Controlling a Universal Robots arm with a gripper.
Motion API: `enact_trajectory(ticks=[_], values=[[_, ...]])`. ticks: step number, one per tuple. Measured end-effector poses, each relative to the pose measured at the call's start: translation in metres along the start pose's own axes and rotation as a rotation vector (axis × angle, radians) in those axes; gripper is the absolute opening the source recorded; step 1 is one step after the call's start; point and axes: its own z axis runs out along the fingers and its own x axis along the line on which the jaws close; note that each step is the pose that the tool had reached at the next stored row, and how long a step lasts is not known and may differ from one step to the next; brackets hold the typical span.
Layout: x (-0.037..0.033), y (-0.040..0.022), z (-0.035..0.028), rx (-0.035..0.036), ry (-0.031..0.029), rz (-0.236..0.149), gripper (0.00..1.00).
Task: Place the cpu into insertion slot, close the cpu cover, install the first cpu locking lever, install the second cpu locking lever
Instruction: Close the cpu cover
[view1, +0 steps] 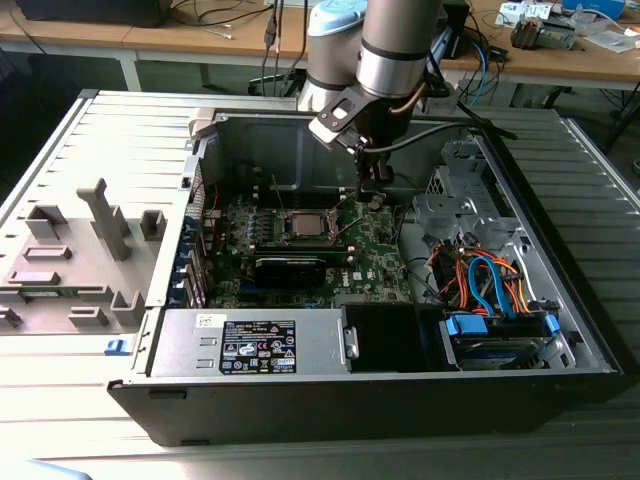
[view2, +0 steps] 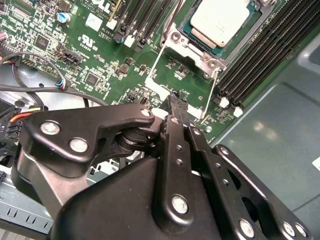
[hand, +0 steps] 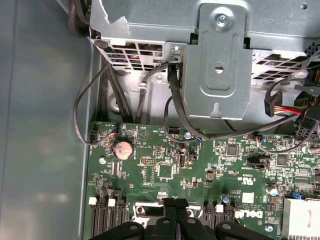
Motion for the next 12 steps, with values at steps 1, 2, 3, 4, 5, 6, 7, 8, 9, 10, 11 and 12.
enact_trajectory(ticks=[1, 2, 3, 4, 5, 6, 7, 8, 9, 10, 11, 12], values=[[0.0, 0.0002, 0.0001, 0.0, -0.0001, 0.0, 0.11], [0.0, 0.0005, 0.0003, 0.0, -0.0001, -0.001, 0.11], [0.0, 0.0008, 0.0004, 0.0, -0.0001, -0.001, 0.11], [-0.0001, 0.0009, 0.0005, 0.0, -0.0001, -0.001, 0.11], [-0.0001, 0.0012, 0.0006, 0.0, -0.0001, -0.002, 0.11], [-0.0001, 0.0015, 0.0008, -0.0001, 0.0, -0.002, 0.11], [-0.0001, 0.0018, 0.0011, -0.0001, 0.0, -0.003, 0.11], [-0.0001, 0.0019, 0.0011, 0.0, -0.0001, -0.003, 0.11], [-0.0001, 0.0022, 0.0013, -0.0001, -0.0001, -0.003, 0.11], [-0.0001, 0.0025, 0.0016, -0.0001, -0.0001, -0.004, 0.11], [-0.0001, 0.0027, 0.0018, -0.0001, 0.0, -0.004, 0.11], [0.0, 0.0029, 0.0022, -0.0002, 0.0002, -0.004, 0.11]])
